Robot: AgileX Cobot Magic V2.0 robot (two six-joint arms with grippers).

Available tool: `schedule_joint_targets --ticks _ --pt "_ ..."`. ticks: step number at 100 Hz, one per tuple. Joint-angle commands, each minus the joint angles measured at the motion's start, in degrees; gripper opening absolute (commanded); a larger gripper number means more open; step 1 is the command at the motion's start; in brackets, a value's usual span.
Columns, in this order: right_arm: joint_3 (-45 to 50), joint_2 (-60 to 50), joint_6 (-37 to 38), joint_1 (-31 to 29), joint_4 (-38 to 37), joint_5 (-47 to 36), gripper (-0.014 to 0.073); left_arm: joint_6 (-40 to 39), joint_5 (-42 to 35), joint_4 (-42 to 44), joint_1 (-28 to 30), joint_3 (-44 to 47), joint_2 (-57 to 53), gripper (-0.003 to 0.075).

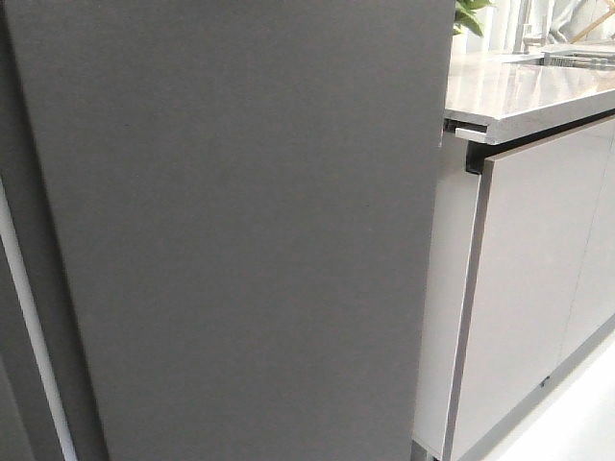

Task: Close fridge door

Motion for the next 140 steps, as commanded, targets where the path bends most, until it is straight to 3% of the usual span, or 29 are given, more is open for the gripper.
schedule_joint_targets --ticks 1,26,45,98,119,140 --pt "6.24 -8.69 2.4 -0.2 -0.58 -5.88 -0.0044 -0.25 -4.16 -0.23 0.35 2.01 -0.59 -0.002" --pt "25.54 -26.69 6.98 -0.2 -0.58 -10.95 -0.0044 -0.25 -4.16 -0.23 0.35 2.01 -0.59 -0.002" --pt "34.31 -34.31 7.88 -0.2 0.17 -11.42 -0.0044 -0.25 -4.16 -0.23 0.35 2.01 -0.59 -0.002" --pt "36.46 -36.5 7.88 -0.2 0.39 -7.36 -0.0045 -0.25 -4.16 -0.23 0.35 2.01 -0.59 -0.002" --pt "37.92 -37.1 6.68 -0.41 -4.92 -9.17 -0.0045 -0.25 -4.16 -0.23 0.35 2.01 -0.59 -0.002" --pt "50.17 -42.18 6.68 -10.99 -4.64 -22.43 -0.0045 -0.25 -4.16 -0.23 0.35 2.01 -0.59 -0.002"
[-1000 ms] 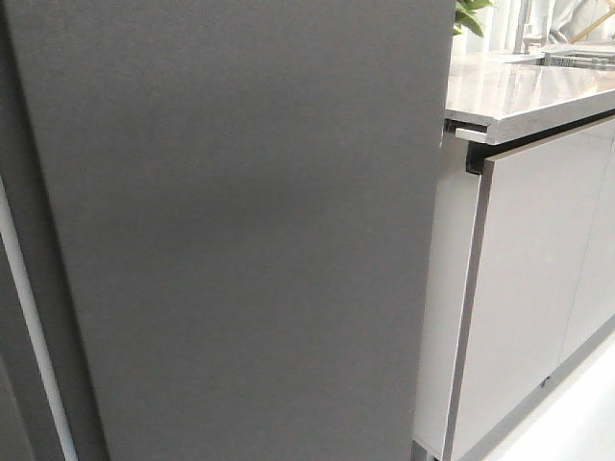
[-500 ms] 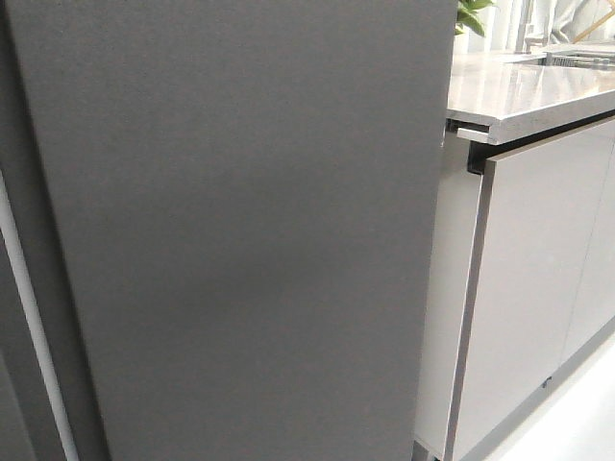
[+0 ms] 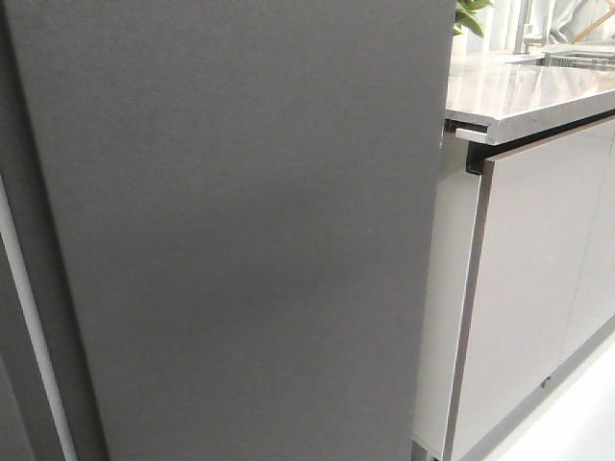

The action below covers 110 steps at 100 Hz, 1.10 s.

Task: Close fridge door

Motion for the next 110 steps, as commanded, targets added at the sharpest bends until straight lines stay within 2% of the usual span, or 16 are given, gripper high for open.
schedule_joint_targets --ticks 1,19,40,82,110 --pt "4.91 -1.99 -0.73 -5.66 -0.4 -11.54 -0.0045 -0.25 -4.16 -0.23 0.35 2.01 -0.59 -0.002" --pt "20.73 -9.27 -0.73 -16.86 1.94 -22.12 -0.0044 -0.25 -4.16 -0.23 0.35 2.01 -0.59 -0.002" --pt "34.9 -17.33 -0.73 -23.5 2.56 -27.92 -0.0045 -0.25 -4.16 -0.23 0.35 2.01 -0.59 -0.002" --pt "47.82 -23.46 -0.48 -27.14 5.28 -38.12 -0.0045 -0.25 -4.16 -0.23 0.35 2.01 -0.59 -0.002" --pt "47.7 -23.46 -0.34 -27.51 8.44 -36.98 -0.0045 -0.25 -4.16 -0.23 0.35 2.01 -0.59 -0.002"
